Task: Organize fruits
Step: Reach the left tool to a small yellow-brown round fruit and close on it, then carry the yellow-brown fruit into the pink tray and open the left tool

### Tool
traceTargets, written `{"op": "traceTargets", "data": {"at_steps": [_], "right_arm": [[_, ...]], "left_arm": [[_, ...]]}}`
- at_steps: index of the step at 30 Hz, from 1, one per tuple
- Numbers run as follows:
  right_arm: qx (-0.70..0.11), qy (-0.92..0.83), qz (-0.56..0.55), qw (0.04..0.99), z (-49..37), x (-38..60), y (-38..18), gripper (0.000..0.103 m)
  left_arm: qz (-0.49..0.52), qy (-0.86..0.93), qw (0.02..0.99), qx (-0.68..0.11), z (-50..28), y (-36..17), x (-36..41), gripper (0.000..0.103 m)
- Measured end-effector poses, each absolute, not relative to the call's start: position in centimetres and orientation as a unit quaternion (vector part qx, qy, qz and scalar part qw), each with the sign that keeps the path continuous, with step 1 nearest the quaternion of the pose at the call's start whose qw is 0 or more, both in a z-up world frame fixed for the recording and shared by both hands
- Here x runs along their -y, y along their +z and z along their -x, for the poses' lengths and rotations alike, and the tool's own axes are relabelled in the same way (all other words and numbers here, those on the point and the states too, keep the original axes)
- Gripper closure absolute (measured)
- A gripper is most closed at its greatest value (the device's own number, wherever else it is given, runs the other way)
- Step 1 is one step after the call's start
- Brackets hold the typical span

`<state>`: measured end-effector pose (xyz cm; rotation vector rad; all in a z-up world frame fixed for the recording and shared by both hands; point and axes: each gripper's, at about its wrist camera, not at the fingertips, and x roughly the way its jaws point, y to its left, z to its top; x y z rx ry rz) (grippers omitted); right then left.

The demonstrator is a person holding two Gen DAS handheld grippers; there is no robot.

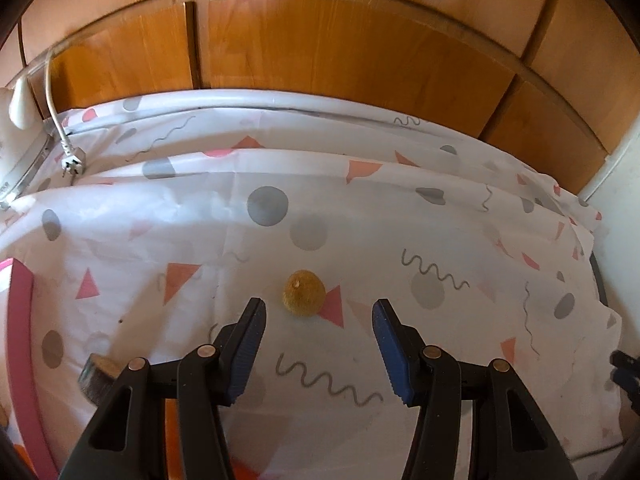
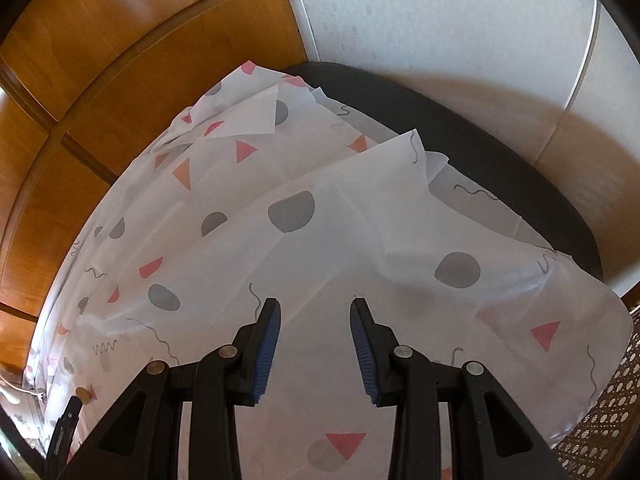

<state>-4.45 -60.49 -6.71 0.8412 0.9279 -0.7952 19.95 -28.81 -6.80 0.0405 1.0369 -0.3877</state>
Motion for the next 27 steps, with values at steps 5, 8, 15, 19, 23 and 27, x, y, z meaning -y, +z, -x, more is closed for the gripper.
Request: {"op": "traceTargets", "data": {"at_steps": [5, 8, 15, 19, 23, 27], "right_arm": [[-0.424, -0.356, -0.385, 0.738, 4.5, 60.6, -6.9, 0.067], [-0.427, -0.349, -0.385, 0.740, 4.3, 60.5, -6.9, 0.067], [-0.433, -0.345, -0.377, 0.743, 3.8, 60.4, -7.1, 0.067], [-0.435, -0.342, -0.376, 0.743, 3.6, 60.4, -7.2, 0.067], [-0.438, -0.339, -0.371, 0.746, 3.5, 60.3, -7.3, 0.067], [-0.439, -0.337, -0.366, 0.749, 3.4, 60.3, -7.2, 0.067]], "left_arm": [[-0.011, -0.175, 0.844, -0.506, -21.3, -8.0, 29.2, 0.047], [-0.001, -0.178, 0.838, -0.516, -21.6, -8.8, 29.1, 0.048], [-0.003, -0.199, 0.836, -0.511, -21.3, -8.7, 28.8, 0.078], [0.009, -0.215, 0.843, -0.494, -20.5, -7.3, 27.7, 0.078], [0.031, -0.223, 0.847, -0.482, -19.4, -5.4, 25.8, 0.078], [0.042, -0.219, 0.857, -0.465, -17.9, -3.5, 23.3, 0.078]]}}
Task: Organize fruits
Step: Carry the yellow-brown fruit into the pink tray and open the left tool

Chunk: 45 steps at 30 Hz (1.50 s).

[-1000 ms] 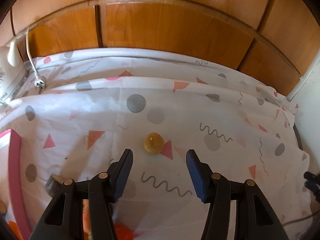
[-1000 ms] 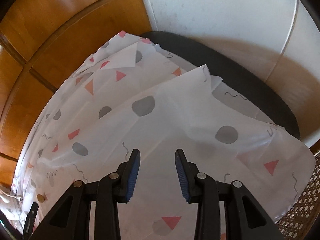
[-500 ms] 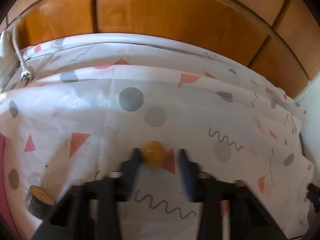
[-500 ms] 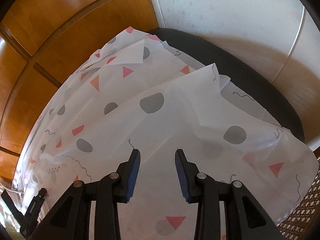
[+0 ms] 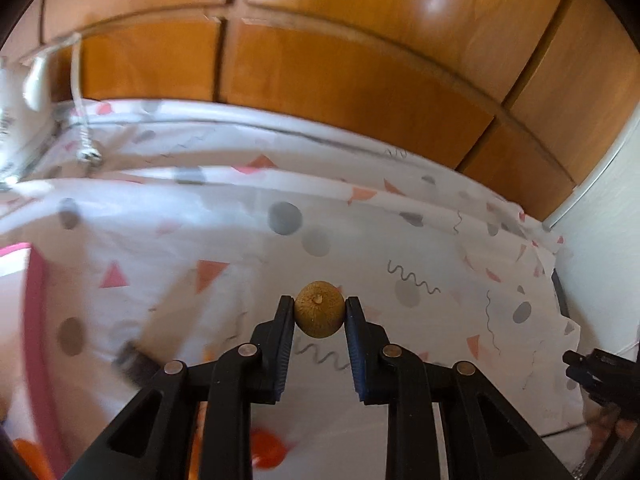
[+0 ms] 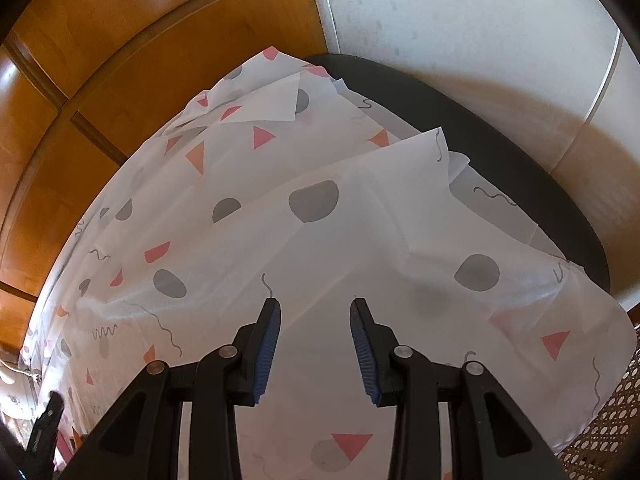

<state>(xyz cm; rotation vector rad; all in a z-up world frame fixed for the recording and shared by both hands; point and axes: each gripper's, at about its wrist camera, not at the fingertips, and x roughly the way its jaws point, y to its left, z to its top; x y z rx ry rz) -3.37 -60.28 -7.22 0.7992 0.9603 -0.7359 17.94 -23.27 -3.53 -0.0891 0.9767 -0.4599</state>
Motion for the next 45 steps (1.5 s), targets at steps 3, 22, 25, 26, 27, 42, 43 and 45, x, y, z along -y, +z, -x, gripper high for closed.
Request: {"op": "traceTargets", "data": {"at_steps": [3, 22, 25, 26, 27, 42, 43, 45], "right_arm": [[-0.438, -0.338, -0.360, 0.751, 3.4, 60.2, -7.1, 0.067], [-0.450, -0.345, -0.317, 0.760, 3.0, 58.9, -7.0, 0.067], [-0.454, -0.338, -0.305, 0.766, 2.7, 58.4, -7.0, 0.067], [-0.456, -0.338, -0.301, 0.766, 2.5, 58.3, -7.0, 0.067], [-0.459, -0.338, -0.293, 0.768, 2.3, 58.1, -7.0, 0.067], [-0.464, -0.332, -0.265, 0.777, 1.6, 57.0, -7.0, 0.067], [-0.465, -0.331, -0.265, 0.777, 1.5, 57.0, -7.0, 0.067], [-0.466, -0.328, -0.263, 0.779, 1.4, 56.9, -7.0, 0.067]], "left_arm": [[0.041, -0.207, 0.867, -0.451, -16.8, -2.2, 21.0, 0.077], [0.051, -0.028, 0.904, -0.424, -12.3, -1.4, -0.4, 0.077], [0.049, -0.014, 0.900, -0.433, -11.9, -2.7, -2.0, 0.077], [0.050, -0.012, 0.899, -0.436, -11.8, -3.0, -2.4, 0.077], [0.053, -0.008, 0.897, -0.438, -11.6, -3.3, -2.9, 0.077], [0.080, 0.014, 0.897, -0.434, -9.5, -3.9, -5.2, 0.057], [0.082, 0.014, 0.897, -0.434, -9.2, -3.9, -5.3, 0.057], [0.083, 0.015, 0.897, -0.433, -8.8, -3.8, -5.6, 0.057]]}}
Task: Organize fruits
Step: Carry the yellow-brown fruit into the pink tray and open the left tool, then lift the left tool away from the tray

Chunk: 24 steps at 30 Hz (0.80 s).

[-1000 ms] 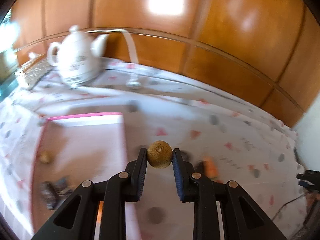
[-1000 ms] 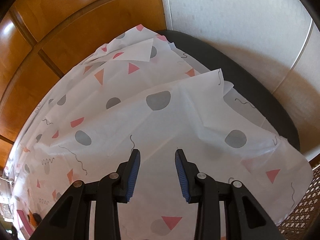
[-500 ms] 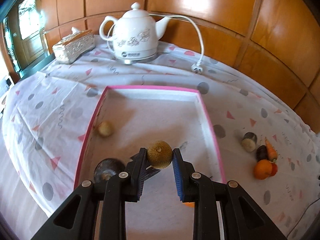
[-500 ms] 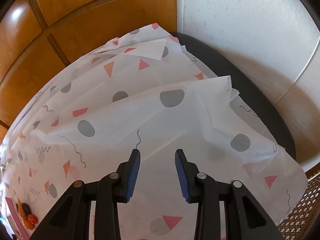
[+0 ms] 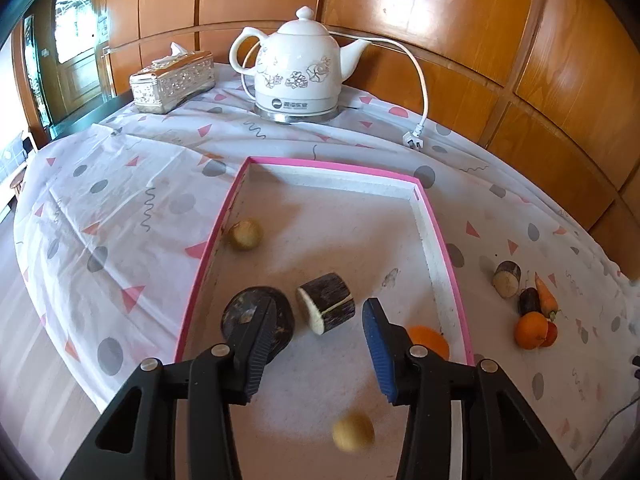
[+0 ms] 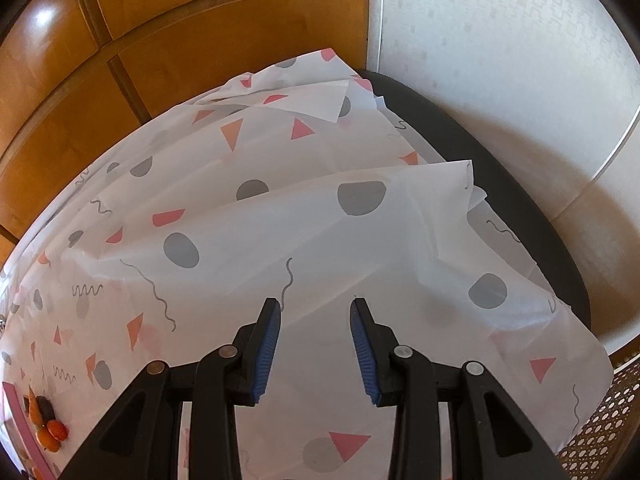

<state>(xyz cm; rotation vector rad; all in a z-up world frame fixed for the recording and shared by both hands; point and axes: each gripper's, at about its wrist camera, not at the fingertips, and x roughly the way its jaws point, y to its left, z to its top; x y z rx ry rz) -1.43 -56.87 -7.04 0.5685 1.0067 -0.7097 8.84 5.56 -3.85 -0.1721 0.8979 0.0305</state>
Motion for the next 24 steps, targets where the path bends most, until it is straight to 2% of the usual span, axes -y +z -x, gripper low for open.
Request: {"op": "traceTargets", "data": {"at_steps": [12, 24], "right_arm": [[-0.470, -0.285, -0.238, 0.800, 0.2, 55.2, -6.8, 0.067], [-0.473, -0.229, -0.197, 0.828, -1.4, 52.4, -6.4, 0.067]], "left_arm": [[0.084, 0.030, 0.902, -0.422, -6.4, -3.2, -8.0, 0.049], [0.096, 0.060, 0.900, -0.420, -4.3, -3.4, -11.0, 0.049]]}}
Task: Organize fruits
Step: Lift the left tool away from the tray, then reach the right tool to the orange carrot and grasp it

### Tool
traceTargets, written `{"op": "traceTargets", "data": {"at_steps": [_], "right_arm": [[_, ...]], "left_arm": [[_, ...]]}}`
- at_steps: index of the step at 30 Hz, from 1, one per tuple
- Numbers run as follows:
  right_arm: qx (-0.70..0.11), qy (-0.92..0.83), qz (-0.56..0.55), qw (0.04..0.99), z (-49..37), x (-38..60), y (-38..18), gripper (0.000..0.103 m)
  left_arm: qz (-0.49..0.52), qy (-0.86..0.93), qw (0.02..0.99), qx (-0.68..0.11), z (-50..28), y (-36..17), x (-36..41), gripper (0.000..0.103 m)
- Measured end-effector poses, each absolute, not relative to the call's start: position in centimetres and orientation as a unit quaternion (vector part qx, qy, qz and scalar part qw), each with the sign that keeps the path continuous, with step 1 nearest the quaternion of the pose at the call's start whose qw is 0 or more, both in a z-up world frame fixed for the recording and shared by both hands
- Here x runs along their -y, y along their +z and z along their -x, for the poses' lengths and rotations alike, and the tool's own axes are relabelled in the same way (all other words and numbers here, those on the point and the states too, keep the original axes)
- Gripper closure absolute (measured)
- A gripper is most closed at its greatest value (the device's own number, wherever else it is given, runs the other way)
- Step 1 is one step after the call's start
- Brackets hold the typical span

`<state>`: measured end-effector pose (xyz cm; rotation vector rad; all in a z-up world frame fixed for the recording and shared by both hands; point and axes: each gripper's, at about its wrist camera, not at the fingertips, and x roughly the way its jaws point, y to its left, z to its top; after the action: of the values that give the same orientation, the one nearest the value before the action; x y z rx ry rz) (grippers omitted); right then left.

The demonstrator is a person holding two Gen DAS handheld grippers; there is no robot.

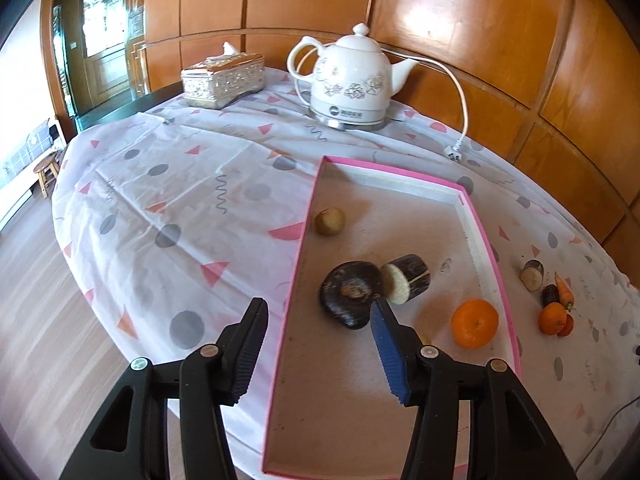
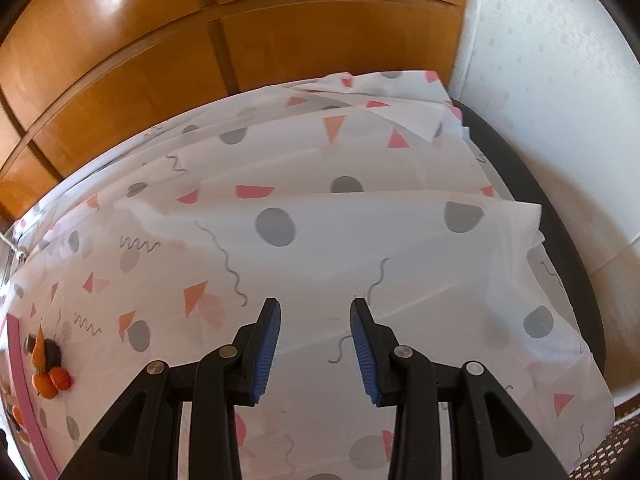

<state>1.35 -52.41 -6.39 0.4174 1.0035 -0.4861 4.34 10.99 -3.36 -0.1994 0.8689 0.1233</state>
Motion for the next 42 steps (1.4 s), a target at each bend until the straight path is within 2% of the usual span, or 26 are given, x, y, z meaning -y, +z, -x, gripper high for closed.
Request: {"op": "traceTargets", "data": {"at_steps": [9, 20, 42], "right_arm": [[-0.468, -0.171, -0.162, 0.852, -2.3, 49.4, -5.8, 0.067], [-0.488, -0.064, -0.076, 0.867, -4.1, 40.9, -6.0, 0.067], [-0.477, 0.084, -0.065, 0.873, -10.0, 26.0, -4.5, 0.067]], "left_arm": [[0.109, 0.069, 0.897, -0.422, -3.3, -3.7, -12.3, 0.048], [0.116, 0.066, 0.895, -0.427, -2.9, -4.0, -12.6, 0.048], [0.139, 0.073, 0.893, -0.422, -1.6, -3.9, -14.5, 0.048]]}}
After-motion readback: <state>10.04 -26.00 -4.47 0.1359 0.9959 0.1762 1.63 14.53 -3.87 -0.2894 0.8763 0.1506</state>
